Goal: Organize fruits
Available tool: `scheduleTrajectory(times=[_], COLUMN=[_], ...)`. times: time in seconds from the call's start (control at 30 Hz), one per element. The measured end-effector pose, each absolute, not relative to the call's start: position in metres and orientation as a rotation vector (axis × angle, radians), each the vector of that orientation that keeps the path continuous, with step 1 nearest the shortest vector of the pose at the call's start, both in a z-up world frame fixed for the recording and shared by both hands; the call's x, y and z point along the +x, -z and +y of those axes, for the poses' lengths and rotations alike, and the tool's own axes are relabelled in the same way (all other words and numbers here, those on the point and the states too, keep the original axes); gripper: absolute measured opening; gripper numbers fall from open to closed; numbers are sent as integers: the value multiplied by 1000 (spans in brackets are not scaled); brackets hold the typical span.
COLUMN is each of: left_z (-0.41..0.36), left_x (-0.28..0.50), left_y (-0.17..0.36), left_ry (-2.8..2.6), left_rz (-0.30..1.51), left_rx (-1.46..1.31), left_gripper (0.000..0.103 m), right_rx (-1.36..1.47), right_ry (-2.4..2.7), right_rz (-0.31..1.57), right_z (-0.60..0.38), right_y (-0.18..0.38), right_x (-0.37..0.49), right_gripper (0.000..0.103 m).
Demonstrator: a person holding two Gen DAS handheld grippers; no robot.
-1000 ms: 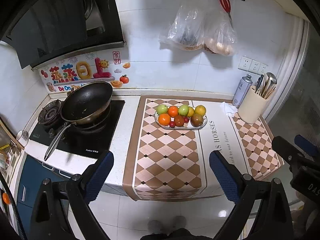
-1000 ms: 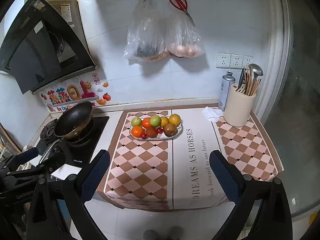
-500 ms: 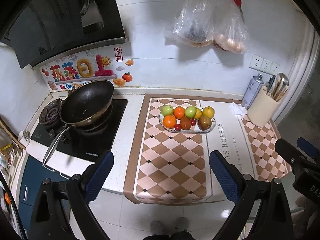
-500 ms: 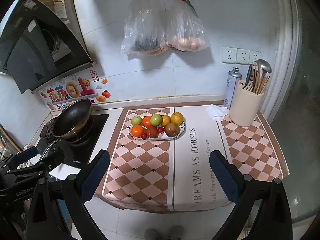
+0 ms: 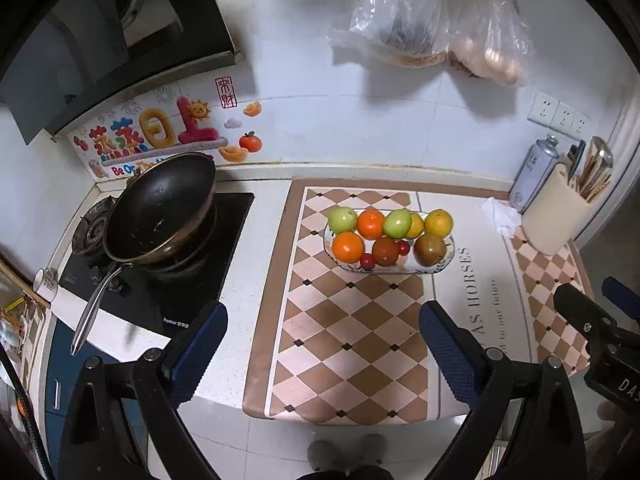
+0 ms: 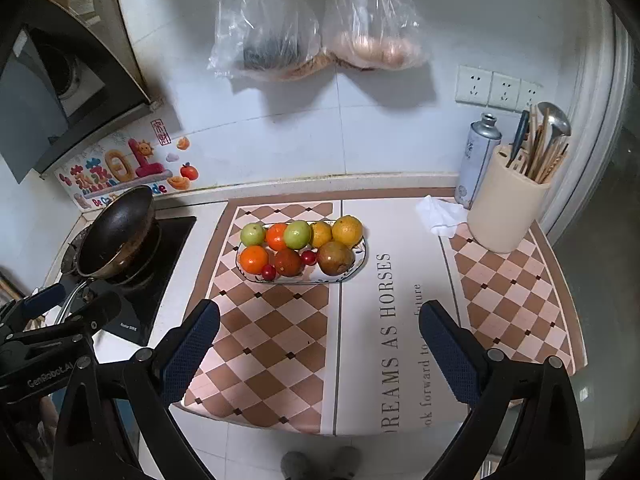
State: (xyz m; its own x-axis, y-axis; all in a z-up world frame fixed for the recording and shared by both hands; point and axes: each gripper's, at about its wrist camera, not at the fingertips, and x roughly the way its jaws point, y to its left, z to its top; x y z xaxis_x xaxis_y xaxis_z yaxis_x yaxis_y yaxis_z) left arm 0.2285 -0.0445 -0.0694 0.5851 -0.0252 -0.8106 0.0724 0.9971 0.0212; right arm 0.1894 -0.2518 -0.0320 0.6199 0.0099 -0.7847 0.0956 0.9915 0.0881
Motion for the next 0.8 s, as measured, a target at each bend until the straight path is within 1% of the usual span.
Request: scheduleTrajectory(times=[0.3, 0.8], left_z=[-44, -43], left_x=[243, 243], left_y=[79, 75], left_ry=[46, 41], left_rz=[971, 957], left_rx=[38, 43], left_gripper=[98, 98], right_rx=[125, 122], right_ry=[53, 46], right_rz=[934, 939], right_z=[-256, -253], right_y=[43, 43], right_x=[211, 209], right_gripper=[102, 102])
